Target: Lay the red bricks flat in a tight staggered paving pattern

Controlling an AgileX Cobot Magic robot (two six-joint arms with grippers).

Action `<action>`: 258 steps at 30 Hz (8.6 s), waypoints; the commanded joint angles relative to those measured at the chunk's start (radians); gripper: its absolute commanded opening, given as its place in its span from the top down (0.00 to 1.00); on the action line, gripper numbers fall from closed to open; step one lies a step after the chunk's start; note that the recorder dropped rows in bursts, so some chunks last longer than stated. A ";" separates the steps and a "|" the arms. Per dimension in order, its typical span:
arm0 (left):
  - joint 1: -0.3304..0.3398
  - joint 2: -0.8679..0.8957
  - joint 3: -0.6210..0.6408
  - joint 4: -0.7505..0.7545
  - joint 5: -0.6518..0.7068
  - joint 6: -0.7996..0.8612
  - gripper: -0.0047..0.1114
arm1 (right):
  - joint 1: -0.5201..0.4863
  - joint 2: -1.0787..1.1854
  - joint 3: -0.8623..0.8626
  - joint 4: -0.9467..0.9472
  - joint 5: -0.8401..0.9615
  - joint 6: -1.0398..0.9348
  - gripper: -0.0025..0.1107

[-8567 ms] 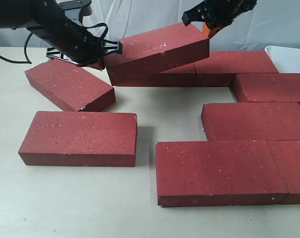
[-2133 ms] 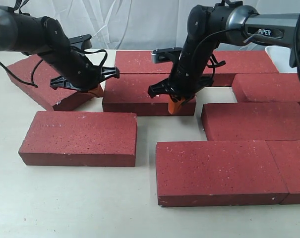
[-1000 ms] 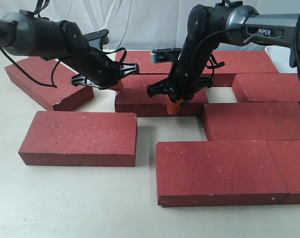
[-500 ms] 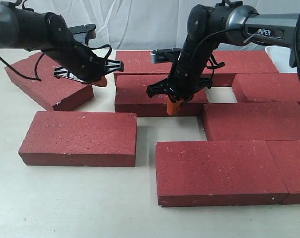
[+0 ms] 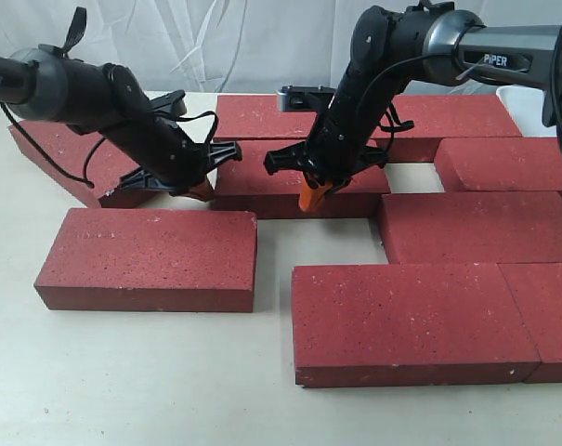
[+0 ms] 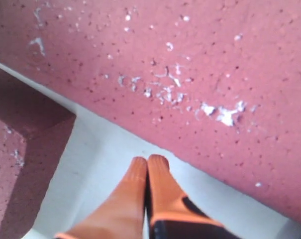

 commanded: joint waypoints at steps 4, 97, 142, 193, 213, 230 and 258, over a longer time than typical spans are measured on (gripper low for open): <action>0.002 0.004 -0.001 -0.037 -0.037 0.002 0.96 | -0.002 -0.007 0.004 0.003 -0.021 -0.007 0.98; -0.251 0.080 -0.032 -0.276 -0.387 0.073 0.96 | -0.005 -0.059 0.004 -0.303 -0.166 0.229 0.98; -0.064 -0.522 0.221 0.320 0.266 0.063 0.96 | 0.124 -0.406 0.258 -0.055 -0.023 0.058 0.98; 0.221 -0.530 0.518 0.608 0.005 -0.113 0.96 | 0.208 -0.251 0.422 0.335 -0.299 -0.052 0.98; 0.227 -0.443 0.527 0.646 -0.023 -0.140 0.96 | 0.208 -0.199 0.422 0.320 -0.357 -0.053 0.98; 0.254 -0.366 0.526 0.279 -0.020 0.088 0.96 | 0.208 -0.199 0.422 0.269 -0.396 -0.047 0.98; 0.254 -0.364 0.526 -0.121 -0.022 0.401 0.96 | 0.206 -0.199 0.422 0.082 -0.385 0.111 0.98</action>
